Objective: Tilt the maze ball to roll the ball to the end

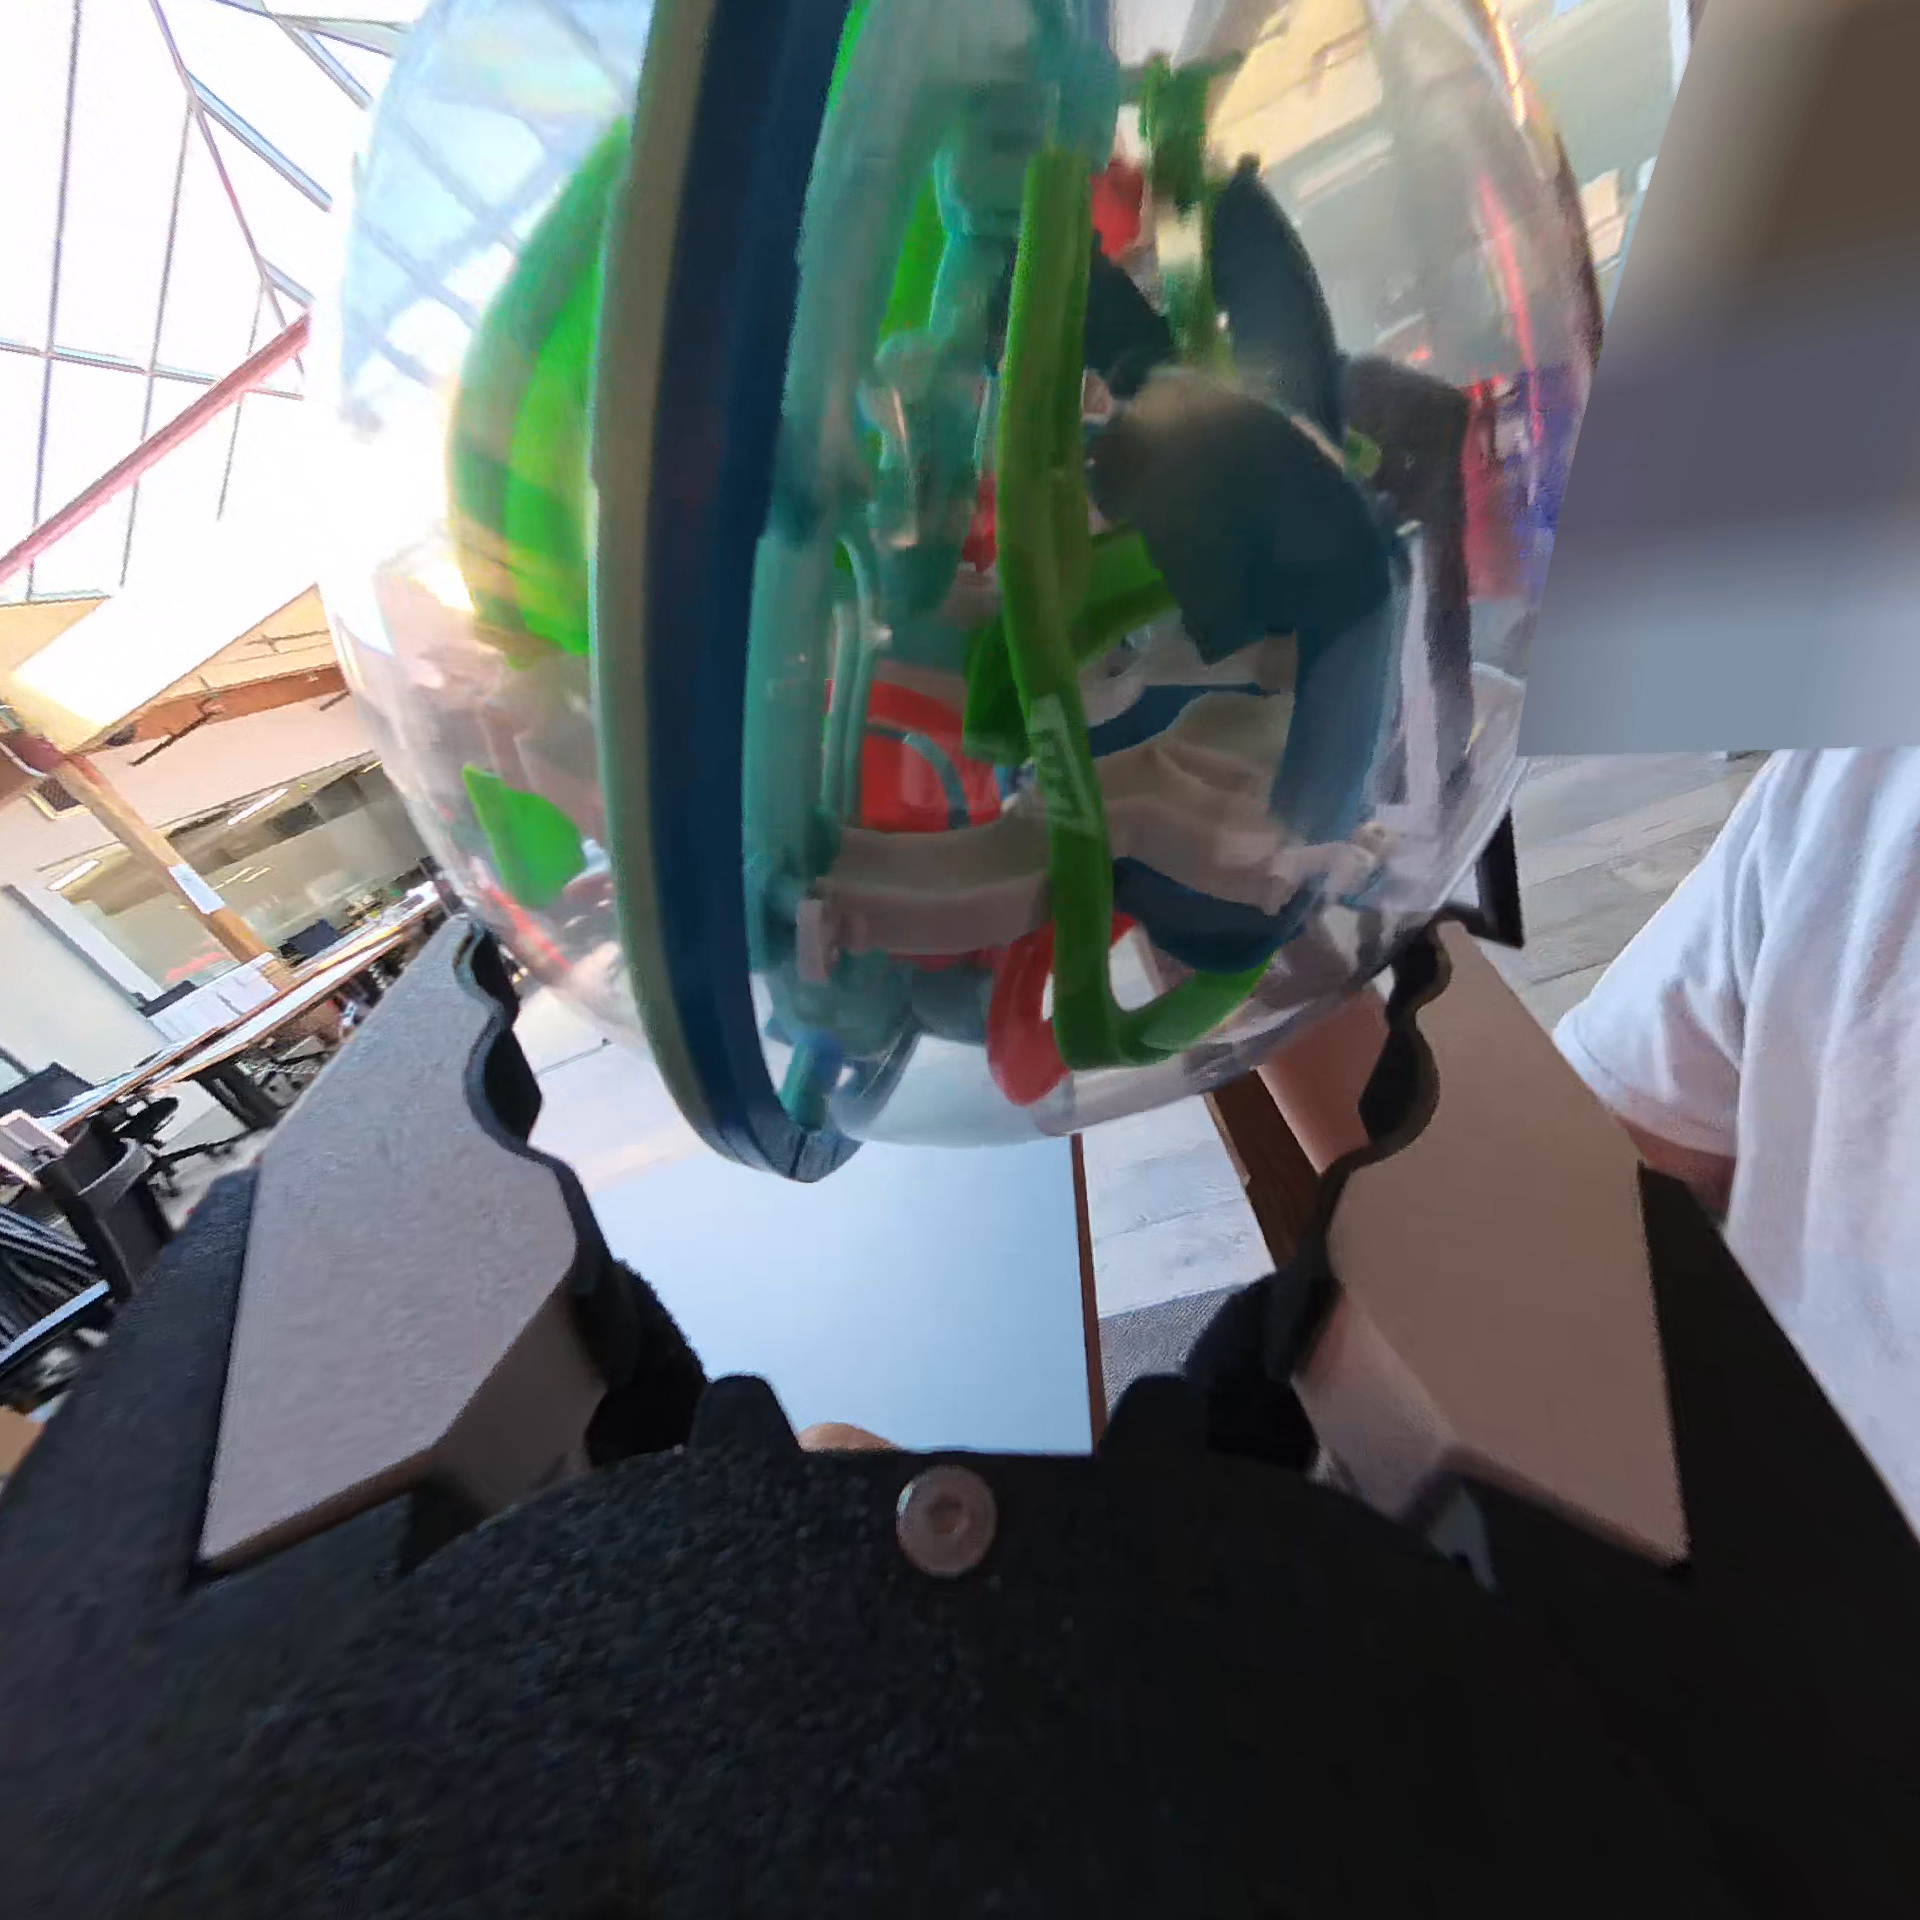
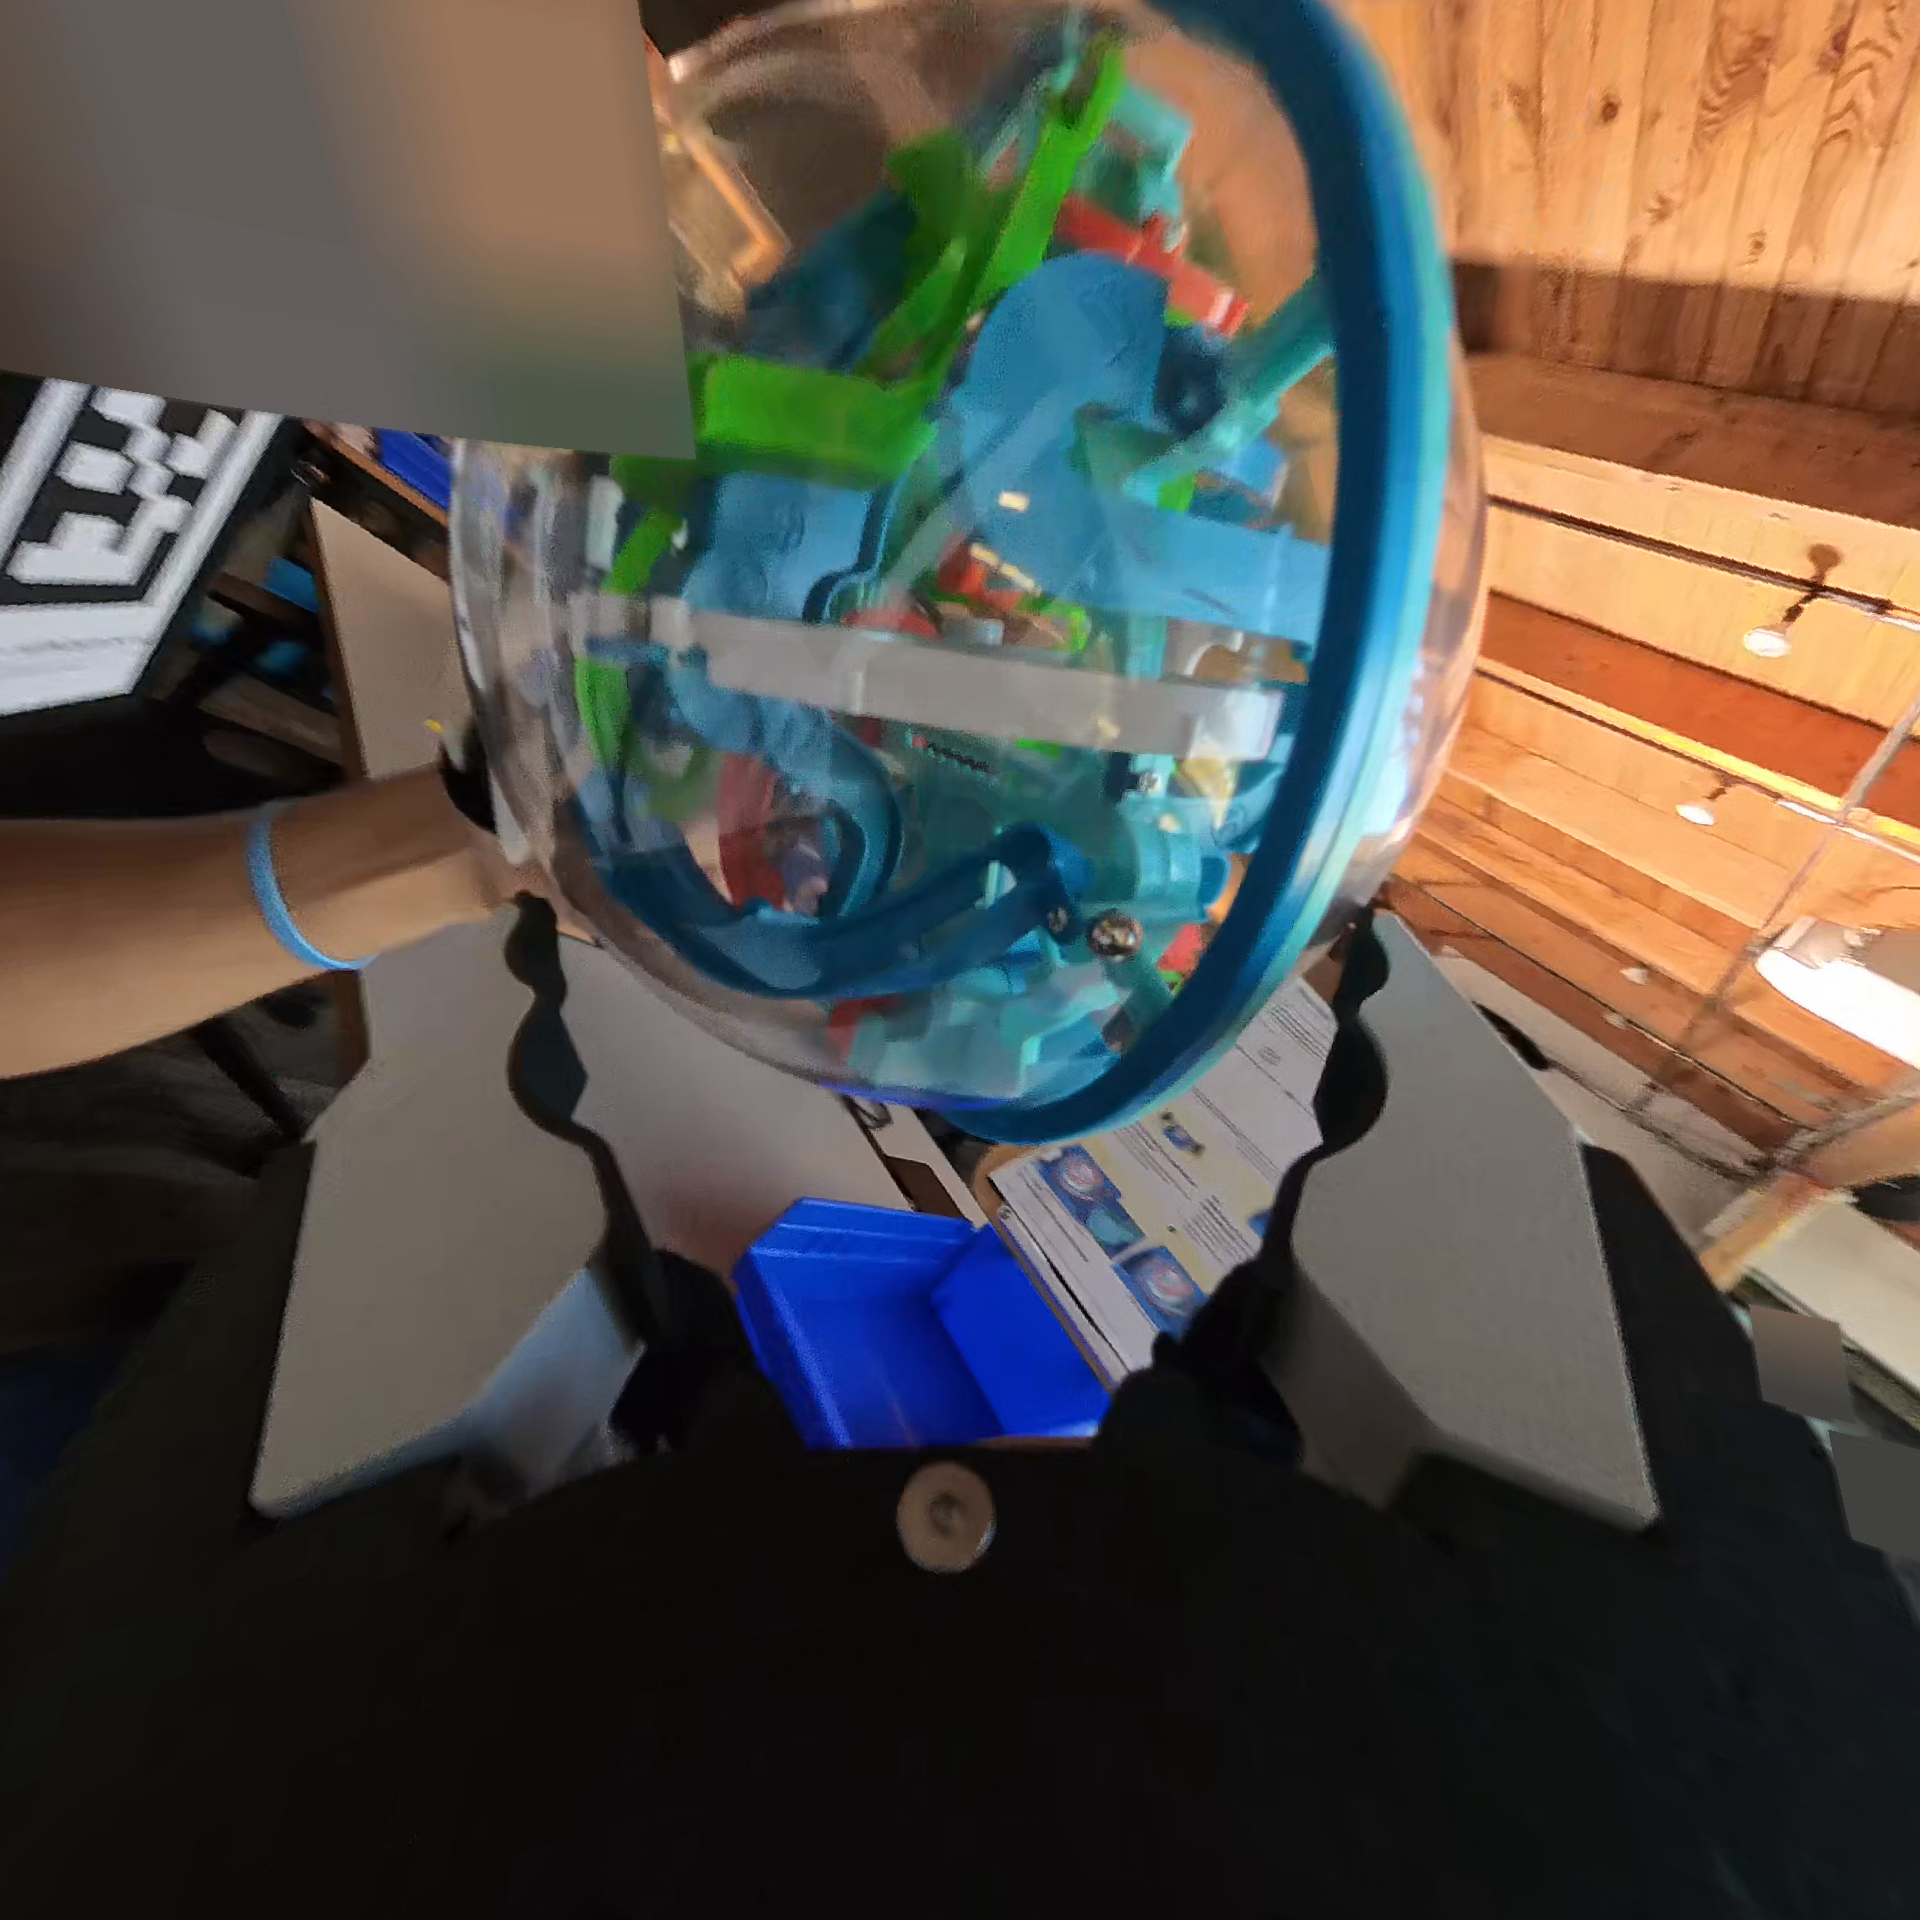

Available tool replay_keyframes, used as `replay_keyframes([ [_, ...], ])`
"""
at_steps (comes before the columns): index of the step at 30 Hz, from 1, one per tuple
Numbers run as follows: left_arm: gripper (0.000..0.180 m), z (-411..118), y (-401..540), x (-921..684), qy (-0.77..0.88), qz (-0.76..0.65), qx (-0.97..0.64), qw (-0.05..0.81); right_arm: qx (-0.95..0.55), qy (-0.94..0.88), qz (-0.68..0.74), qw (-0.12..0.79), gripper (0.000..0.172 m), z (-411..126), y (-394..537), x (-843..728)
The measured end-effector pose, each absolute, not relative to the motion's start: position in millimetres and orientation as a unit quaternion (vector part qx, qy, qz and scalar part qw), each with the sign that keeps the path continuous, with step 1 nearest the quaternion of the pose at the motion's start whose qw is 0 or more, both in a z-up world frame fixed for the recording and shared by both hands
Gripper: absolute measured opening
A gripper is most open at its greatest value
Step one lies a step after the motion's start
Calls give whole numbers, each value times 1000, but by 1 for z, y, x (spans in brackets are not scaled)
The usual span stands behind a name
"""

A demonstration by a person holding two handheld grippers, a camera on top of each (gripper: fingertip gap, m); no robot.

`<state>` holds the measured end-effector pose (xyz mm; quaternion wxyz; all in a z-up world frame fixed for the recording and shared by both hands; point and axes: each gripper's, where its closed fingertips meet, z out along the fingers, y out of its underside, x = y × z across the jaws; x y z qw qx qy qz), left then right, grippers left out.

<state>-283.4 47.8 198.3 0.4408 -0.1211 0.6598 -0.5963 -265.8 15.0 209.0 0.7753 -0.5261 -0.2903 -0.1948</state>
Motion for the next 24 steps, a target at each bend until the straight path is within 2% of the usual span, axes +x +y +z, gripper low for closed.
replay_keyframes([
  [7, 159, 181, 50, -269, 656, -559, -127, 491, -515, -275, -72, 809, 150, 221, 5, -275],
  [18, 158, 146, 50, -265, 718, -531, -167, 418, -519, -298, -129, 791, 150, 215, 7, -287],
  [24, 159, 148, 48, -277, 715, -558, -156, 391, -525, -306, -134, 783, 150, 211, 7, -291],
])
